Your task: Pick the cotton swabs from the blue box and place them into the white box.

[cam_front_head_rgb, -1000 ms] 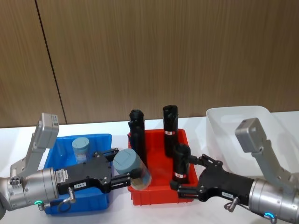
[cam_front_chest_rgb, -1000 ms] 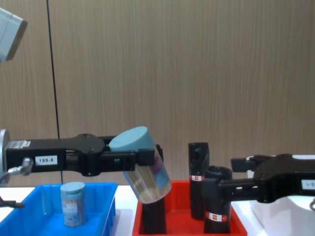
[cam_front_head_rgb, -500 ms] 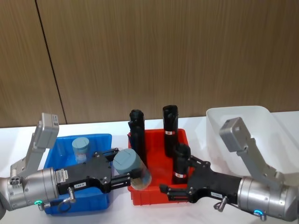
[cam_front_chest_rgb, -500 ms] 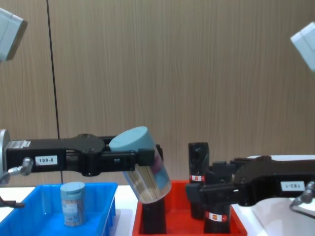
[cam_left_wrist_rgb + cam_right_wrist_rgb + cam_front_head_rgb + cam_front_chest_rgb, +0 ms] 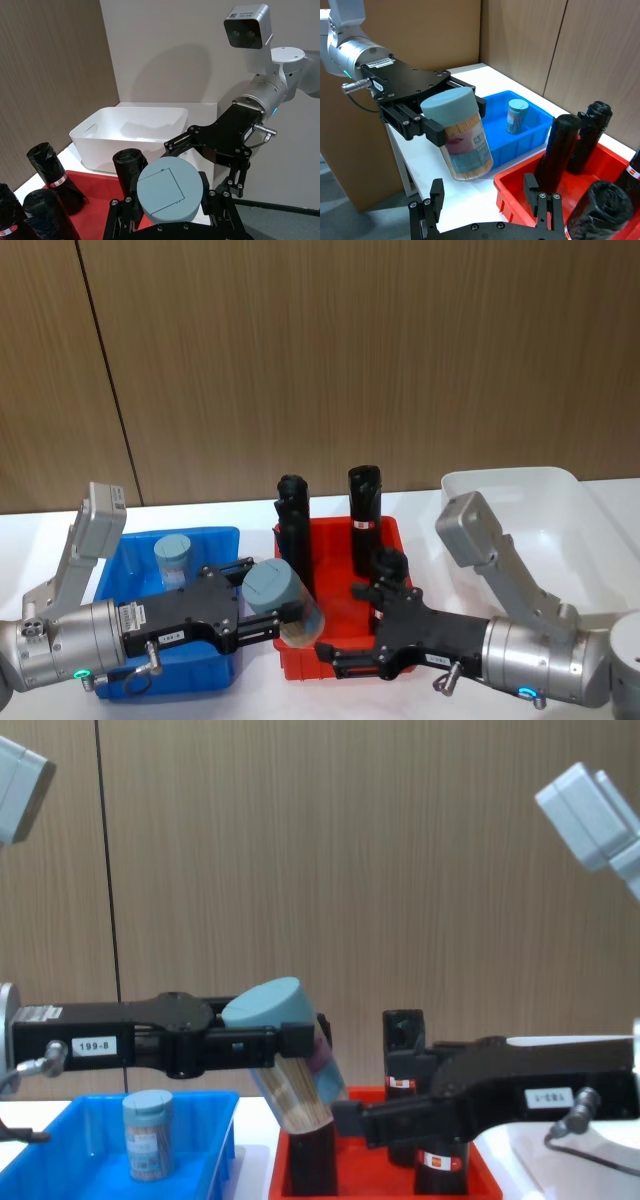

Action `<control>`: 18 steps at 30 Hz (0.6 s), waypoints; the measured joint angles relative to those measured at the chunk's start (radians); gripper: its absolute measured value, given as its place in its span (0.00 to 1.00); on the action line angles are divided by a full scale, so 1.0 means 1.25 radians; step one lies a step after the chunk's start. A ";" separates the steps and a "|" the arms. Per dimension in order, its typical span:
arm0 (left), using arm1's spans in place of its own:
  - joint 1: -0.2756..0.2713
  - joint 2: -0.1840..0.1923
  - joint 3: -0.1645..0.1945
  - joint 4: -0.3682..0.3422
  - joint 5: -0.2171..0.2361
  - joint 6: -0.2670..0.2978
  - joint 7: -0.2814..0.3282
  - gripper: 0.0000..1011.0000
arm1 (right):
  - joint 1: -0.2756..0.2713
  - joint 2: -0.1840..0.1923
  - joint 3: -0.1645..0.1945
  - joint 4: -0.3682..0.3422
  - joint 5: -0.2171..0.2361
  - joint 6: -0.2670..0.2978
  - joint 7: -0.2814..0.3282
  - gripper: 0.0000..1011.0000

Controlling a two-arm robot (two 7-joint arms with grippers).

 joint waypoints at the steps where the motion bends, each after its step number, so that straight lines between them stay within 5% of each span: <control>1: 0.000 0.000 0.000 0.000 0.000 0.000 0.000 0.65 | 0.001 -0.001 -0.001 0.001 -0.001 0.000 0.001 0.99; 18: 0.000 0.000 0.000 0.000 0.000 0.000 0.000 0.65 | 0.033 -0.030 -0.032 0.018 -0.031 0.003 0.019 0.99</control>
